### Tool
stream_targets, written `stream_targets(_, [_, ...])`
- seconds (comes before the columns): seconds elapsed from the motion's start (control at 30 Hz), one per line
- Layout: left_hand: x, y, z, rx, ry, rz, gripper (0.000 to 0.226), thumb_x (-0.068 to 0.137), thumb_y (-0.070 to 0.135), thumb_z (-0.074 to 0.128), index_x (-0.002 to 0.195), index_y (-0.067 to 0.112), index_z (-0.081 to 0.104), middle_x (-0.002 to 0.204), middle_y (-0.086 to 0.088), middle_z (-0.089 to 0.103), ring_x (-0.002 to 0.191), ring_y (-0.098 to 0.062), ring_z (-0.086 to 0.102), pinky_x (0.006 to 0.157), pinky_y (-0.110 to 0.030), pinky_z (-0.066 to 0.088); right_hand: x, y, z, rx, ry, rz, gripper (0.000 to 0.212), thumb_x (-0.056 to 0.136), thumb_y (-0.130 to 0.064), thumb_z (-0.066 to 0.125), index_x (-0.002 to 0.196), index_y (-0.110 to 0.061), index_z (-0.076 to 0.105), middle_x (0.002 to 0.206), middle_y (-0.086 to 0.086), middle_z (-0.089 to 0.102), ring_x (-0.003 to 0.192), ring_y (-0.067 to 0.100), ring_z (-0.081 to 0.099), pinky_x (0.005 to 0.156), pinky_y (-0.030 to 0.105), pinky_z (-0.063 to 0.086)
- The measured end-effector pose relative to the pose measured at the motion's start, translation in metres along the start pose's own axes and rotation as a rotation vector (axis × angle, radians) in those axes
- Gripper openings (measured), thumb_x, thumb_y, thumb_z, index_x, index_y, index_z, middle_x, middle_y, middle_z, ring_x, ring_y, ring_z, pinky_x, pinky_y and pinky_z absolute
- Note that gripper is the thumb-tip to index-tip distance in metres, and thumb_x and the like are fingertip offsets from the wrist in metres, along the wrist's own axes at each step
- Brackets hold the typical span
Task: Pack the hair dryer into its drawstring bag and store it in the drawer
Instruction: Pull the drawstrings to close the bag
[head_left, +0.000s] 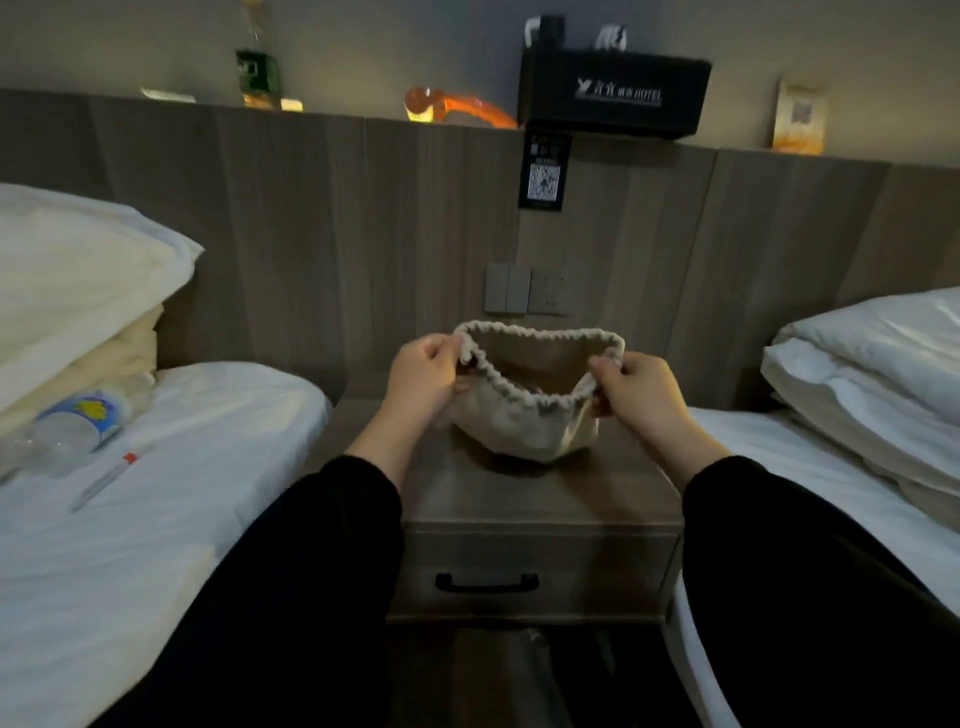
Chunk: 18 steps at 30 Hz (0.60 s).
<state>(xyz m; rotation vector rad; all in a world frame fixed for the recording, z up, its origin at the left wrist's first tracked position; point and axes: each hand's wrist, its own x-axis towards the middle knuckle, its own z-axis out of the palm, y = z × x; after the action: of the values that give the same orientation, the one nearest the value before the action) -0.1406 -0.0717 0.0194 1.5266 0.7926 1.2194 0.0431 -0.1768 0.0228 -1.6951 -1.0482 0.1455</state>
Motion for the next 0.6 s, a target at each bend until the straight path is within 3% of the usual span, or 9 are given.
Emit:
stream_targets(0.1, [0.029, 0.043, 0.004, -0.136, -0.009, -0.014, 0.024, 0.097, 0.016, 0.044, 0.079, 0.01, 0.059, 0.075, -0.009, 0.061, 0.064, -0.014, 0.062, 0.05, -0.017, 0.054, 0.029, -0.037, -0.019, 0.168, 0.085, 0.004, 0.043, 0.085, -0.029, 0.063, 0.047, -0.012, 0.055, 0.04, 0.0, 0.054, 0.043, 0.017, 0.057, 0.064, 0.04, 0.056])
stream_targets(0.17, [0.045, 0.059, 0.006, -0.209, -0.007, -0.071, 0.024, 0.095, 0.014, 0.046, 0.076, 0.01, 0.059, 0.071, -0.008, 0.06, 0.051, -0.01, 0.062, 0.044, -0.017, 0.05, 0.046, -0.051, -0.026, 0.328, 0.124, 0.057, 0.043, 0.085, -0.027, 0.065, 0.048, -0.01, 0.053, 0.044, 0.005, 0.053, 0.037, 0.012, 0.052, 0.056, 0.032, 0.055])
stream_targets(0.23, [0.056, 0.065, 0.007, -0.244, -0.021, -0.116, 0.023, 0.094, 0.013, 0.047, 0.074, 0.009, 0.058, 0.07, -0.009, 0.058, 0.045, -0.009, 0.061, 0.042, -0.016, 0.049, 0.059, -0.056, -0.03, 0.42, 0.084, 0.141, 0.038, 0.087, -0.021, 0.063, 0.053, -0.007, 0.054, 0.052, 0.009, 0.053, 0.036, 0.011, 0.052, 0.047, 0.025, 0.052])
stream_targets(0.3, [0.064, 0.067, 0.01, -0.257, -0.035, -0.142, 0.02, 0.092, 0.01, 0.048, 0.076, 0.006, 0.058, 0.071, -0.011, 0.058, 0.053, -0.016, 0.061, 0.044, -0.019, 0.05, 0.069, -0.055, -0.032, 0.478, -0.029, 0.196, 0.031, 0.091, -0.011, 0.057, 0.061, -0.003, 0.055, 0.058, 0.01, 0.051, 0.04, 0.013, 0.054, 0.047, 0.024, 0.052])
stream_targets(0.37, [0.069, 0.069, 0.013, -0.234, -0.023, -0.163, 0.02, 0.09, 0.008, 0.046, 0.076, 0.005, 0.059, 0.071, -0.013, 0.057, 0.057, -0.02, 0.059, 0.048, -0.024, 0.05, 0.074, -0.052, -0.039, 0.445, -0.132, 0.185, 0.028, 0.092, -0.008, 0.054, 0.065, -0.001, 0.056, 0.058, 0.01, 0.05, 0.043, 0.013, 0.053, 0.048, 0.025, 0.053])
stream_targets(0.43, [0.072, 0.07, 0.012, -0.171, -0.013, -0.15, 0.023, 0.089, 0.008, 0.044, 0.071, 0.005, 0.057, 0.066, -0.01, 0.056, 0.05, -0.016, 0.06, 0.047, -0.023, 0.048, 0.076, -0.05, -0.049, 0.311, -0.164, 0.14, 0.031, 0.091, -0.017, 0.058, 0.063, -0.003, 0.056, 0.052, 0.008, 0.05, 0.04, 0.013, 0.049, 0.051, 0.027, 0.05])
stream_targets(0.5, [0.073, 0.072, 0.009, -0.115, -0.03, -0.133, 0.023, 0.087, 0.006, 0.043, 0.067, 0.006, 0.055, 0.062, -0.008, 0.054, 0.045, -0.013, 0.058, 0.043, -0.019, 0.046, 0.079, -0.049, -0.058, 0.236, -0.128, 0.128, 0.033, 0.091, -0.022, 0.058, 0.063, -0.006, 0.056, 0.053, 0.008, 0.048, 0.046, 0.018, 0.047, 0.055, 0.03, 0.047])
stream_targets(0.6, [0.078, 0.075, 0.001, -0.204, -0.05, -0.155, 0.024, 0.084, 0.003, 0.041, 0.062, 0.007, 0.049, 0.054, -0.005, 0.053, 0.049, -0.016, 0.056, 0.049, -0.022, 0.048, 0.085, -0.046, -0.064, 0.292, -0.06, 0.219, 0.034, 0.094, -0.021, 0.051, 0.063, -0.007, 0.053, 0.058, 0.009, 0.048, 0.052, 0.022, 0.048, 0.057, 0.032, 0.046])
